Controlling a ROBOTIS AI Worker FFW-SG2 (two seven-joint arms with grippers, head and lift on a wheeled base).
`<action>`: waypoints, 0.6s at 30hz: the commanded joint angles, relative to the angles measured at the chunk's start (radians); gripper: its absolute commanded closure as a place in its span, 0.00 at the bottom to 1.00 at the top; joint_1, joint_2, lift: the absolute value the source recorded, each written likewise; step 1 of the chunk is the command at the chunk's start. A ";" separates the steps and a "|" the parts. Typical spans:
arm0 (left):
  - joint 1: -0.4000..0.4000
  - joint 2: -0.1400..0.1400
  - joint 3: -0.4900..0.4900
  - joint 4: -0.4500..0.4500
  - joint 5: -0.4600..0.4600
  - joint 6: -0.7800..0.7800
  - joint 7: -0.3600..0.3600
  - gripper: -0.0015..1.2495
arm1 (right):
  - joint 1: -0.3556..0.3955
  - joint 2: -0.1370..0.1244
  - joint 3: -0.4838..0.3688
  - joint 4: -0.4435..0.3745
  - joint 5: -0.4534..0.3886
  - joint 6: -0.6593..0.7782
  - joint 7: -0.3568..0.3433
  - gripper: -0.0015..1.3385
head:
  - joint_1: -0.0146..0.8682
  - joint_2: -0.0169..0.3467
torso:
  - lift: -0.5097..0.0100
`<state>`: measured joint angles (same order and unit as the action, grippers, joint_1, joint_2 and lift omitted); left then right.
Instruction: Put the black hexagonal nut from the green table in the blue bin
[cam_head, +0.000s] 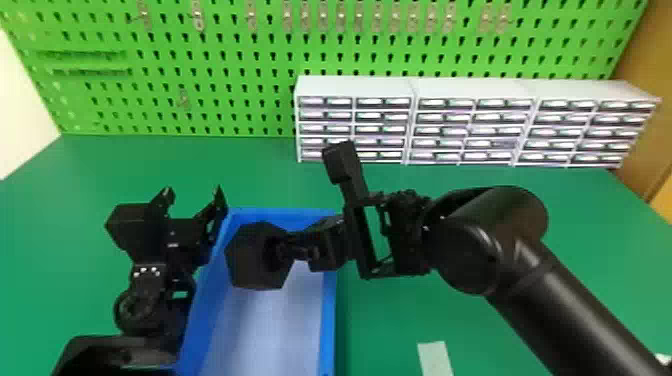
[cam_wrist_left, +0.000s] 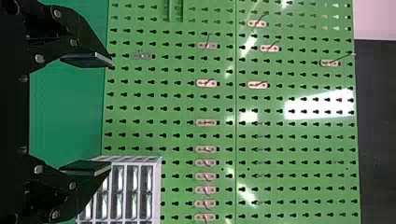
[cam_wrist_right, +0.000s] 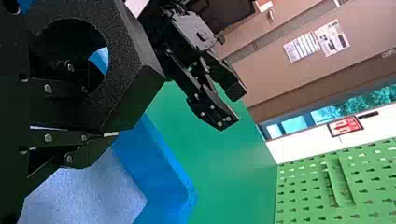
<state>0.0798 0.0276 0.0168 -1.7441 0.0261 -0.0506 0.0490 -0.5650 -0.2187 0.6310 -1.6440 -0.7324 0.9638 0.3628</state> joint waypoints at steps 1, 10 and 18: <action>0.000 0.000 -0.001 0.000 0.000 0.000 0.000 0.37 | -0.003 -0.001 0.015 0.001 -0.007 -0.004 -0.001 0.92 | 0.76 0.20 | 0.80; -0.003 0.000 -0.001 0.000 -0.002 0.000 0.000 0.37 | -0.009 -0.001 0.035 0.010 -0.012 0.006 -0.004 0.60 | 0.76 0.20 | 0.80; -0.003 0.000 -0.003 0.000 -0.002 0.000 0.000 0.37 | -0.010 -0.002 0.035 0.010 -0.008 0.007 -0.004 0.14 | 0.76 0.20 | 0.80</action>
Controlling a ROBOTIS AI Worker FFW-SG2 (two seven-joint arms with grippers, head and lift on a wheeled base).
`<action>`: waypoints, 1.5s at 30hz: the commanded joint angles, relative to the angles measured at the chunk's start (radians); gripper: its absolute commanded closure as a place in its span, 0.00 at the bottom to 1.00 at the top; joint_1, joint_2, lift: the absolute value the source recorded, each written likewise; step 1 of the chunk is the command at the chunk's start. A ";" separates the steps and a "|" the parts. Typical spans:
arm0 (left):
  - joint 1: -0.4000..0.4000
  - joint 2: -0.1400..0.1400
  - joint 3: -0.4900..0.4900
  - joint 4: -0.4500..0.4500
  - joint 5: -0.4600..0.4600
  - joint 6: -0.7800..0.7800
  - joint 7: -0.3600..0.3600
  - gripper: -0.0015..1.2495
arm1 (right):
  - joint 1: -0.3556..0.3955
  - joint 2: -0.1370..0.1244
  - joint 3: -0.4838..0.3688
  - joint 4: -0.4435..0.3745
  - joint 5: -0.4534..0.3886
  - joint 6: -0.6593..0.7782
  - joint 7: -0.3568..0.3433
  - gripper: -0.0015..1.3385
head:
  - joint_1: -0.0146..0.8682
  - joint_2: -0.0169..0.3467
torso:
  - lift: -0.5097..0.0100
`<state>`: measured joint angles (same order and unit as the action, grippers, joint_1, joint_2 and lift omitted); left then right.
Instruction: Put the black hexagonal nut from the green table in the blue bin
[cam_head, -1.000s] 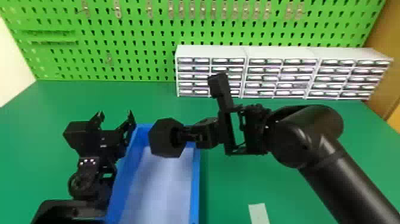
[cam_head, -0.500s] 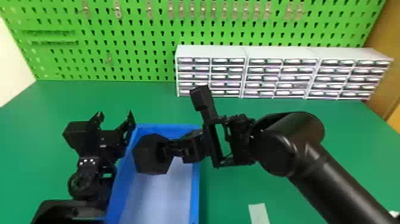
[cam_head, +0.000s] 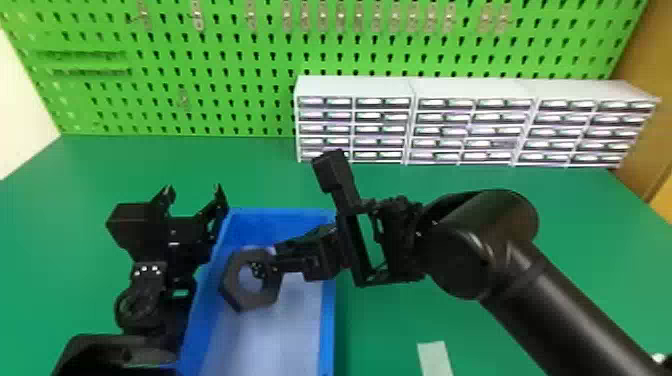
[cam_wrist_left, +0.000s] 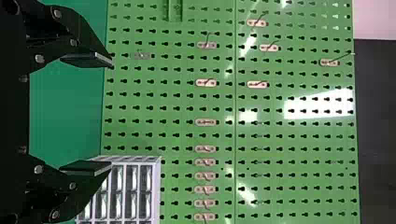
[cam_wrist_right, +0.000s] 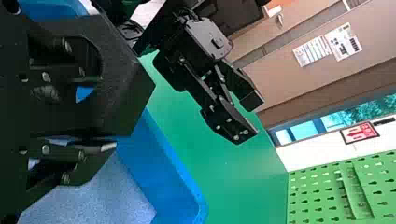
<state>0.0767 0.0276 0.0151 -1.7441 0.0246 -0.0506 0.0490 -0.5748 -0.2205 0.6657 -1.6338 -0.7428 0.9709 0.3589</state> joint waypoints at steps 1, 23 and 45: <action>0.000 0.000 -0.001 0.000 0.000 0.000 0.000 0.37 | 0.000 0.000 0.000 0.000 0.002 0.000 0.000 0.12 | 0.76 0.20 | 0.80; 0.000 0.000 -0.001 0.000 -0.002 0.000 0.000 0.37 | 0.021 0.000 -0.100 0.009 0.065 0.006 0.000 0.11 | 0.76 0.20 | 0.80; 0.003 0.000 -0.001 0.000 -0.005 0.000 0.000 0.37 | 0.151 0.063 -0.560 0.009 0.263 -0.147 -0.043 0.12 | 0.76 0.20 | 0.80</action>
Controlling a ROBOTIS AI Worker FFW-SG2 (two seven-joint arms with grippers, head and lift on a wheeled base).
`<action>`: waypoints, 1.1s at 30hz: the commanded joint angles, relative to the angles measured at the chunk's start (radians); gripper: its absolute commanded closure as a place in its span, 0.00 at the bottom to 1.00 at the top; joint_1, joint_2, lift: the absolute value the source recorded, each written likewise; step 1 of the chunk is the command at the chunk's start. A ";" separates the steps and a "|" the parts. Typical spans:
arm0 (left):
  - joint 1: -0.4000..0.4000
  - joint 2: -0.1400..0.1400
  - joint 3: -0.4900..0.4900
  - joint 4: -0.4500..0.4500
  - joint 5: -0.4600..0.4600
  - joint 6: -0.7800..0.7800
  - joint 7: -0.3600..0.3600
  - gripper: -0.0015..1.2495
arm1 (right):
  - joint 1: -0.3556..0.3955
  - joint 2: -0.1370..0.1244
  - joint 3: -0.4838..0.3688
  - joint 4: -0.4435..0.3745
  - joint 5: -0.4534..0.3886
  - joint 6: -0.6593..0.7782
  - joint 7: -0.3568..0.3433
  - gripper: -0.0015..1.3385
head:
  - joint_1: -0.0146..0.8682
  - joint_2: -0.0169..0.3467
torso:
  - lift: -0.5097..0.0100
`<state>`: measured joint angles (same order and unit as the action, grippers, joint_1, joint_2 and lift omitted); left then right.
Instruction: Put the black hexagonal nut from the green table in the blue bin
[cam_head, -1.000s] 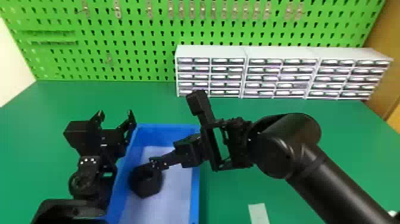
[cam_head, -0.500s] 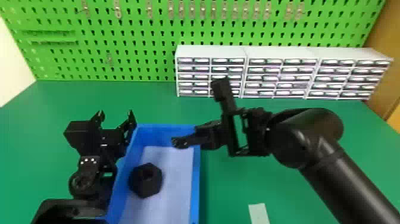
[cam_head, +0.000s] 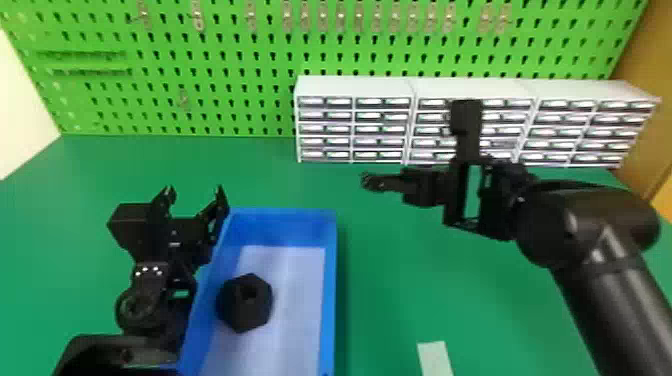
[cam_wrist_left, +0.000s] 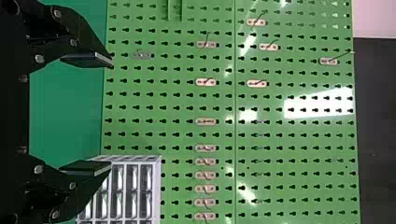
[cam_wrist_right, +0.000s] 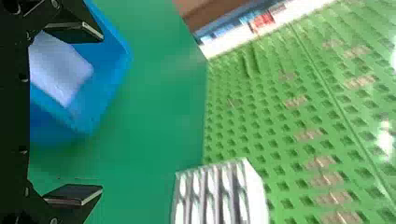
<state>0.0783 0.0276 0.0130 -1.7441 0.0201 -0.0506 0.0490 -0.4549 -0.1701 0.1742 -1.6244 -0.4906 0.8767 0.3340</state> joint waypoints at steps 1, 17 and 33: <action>0.001 0.000 0.001 0.000 0.000 0.000 0.000 0.37 | 0.038 0.017 -0.084 0.000 0.011 -0.065 -0.026 0.12 | 0.76 0.20 | 0.80; 0.005 0.000 -0.004 0.002 -0.002 0.000 0.000 0.37 | 0.180 0.041 -0.288 -0.018 -0.017 -0.288 -0.095 0.12 | 0.76 0.20 | 0.80; 0.006 -0.002 -0.011 0.002 0.003 0.000 0.003 0.37 | 0.323 0.090 -0.331 -0.057 0.026 -0.521 -0.207 0.12 | 0.76 0.20 | 0.80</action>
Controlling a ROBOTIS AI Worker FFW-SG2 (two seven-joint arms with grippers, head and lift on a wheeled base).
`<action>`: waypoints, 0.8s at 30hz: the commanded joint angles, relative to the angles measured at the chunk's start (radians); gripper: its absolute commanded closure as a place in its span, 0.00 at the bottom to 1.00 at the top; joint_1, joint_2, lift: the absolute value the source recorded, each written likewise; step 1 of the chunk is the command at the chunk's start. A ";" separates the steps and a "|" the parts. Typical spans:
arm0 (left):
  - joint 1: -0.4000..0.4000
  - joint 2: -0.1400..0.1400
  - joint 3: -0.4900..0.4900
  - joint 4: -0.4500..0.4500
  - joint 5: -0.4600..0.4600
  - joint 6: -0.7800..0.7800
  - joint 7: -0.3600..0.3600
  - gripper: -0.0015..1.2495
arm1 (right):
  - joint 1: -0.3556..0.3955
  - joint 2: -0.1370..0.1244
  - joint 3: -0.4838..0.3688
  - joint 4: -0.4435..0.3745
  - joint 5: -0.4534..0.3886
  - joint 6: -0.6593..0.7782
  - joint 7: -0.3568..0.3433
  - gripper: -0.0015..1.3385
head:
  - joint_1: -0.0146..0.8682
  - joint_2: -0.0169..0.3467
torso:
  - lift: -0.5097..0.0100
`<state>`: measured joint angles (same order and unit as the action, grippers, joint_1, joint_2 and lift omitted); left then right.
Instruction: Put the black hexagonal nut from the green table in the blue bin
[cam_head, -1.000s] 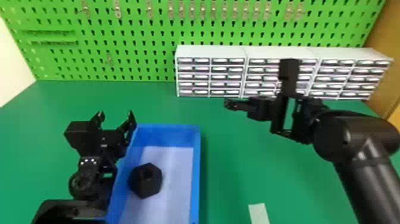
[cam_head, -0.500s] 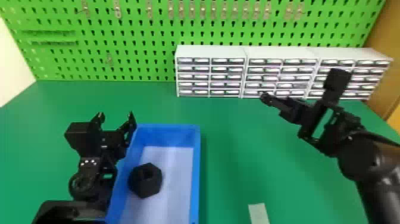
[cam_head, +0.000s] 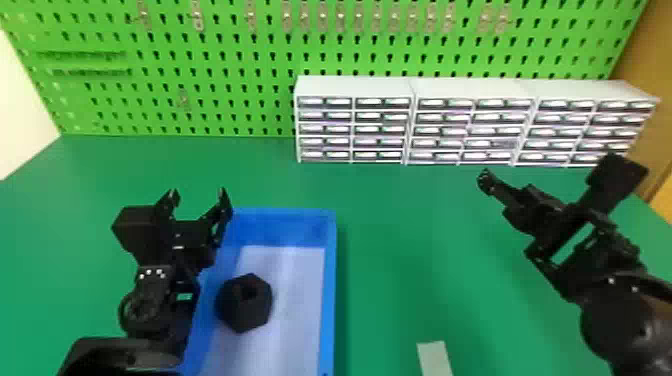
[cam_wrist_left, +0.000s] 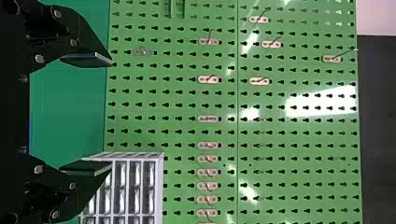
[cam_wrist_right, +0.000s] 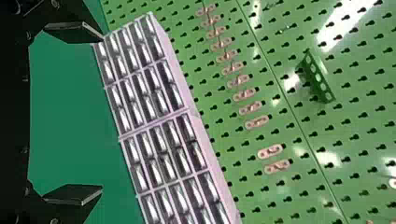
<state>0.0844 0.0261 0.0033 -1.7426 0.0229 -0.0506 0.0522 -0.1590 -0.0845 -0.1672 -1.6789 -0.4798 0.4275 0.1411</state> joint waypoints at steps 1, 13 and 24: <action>0.000 0.000 -0.002 0.000 0.000 0.000 0.000 0.37 | 0.035 0.006 0.015 -0.005 0.029 -0.085 -0.021 0.12 | 0.76 0.20 | 0.80; -0.002 0.000 -0.011 0.000 -0.003 0.000 0.002 0.37 | 0.128 0.026 0.051 -0.067 0.193 -0.187 -0.094 0.12 | 0.76 0.20 | 0.80; -0.005 0.000 -0.019 0.006 0.002 0.000 0.006 0.37 | 0.194 0.028 0.114 -0.084 0.339 -0.239 -0.135 0.12 | 0.76 0.20 | 0.80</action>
<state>0.0809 0.0253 -0.0131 -1.7408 0.0202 -0.0506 0.0583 0.0161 -0.0549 -0.0780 -1.7623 -0.1927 0.2190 0.0195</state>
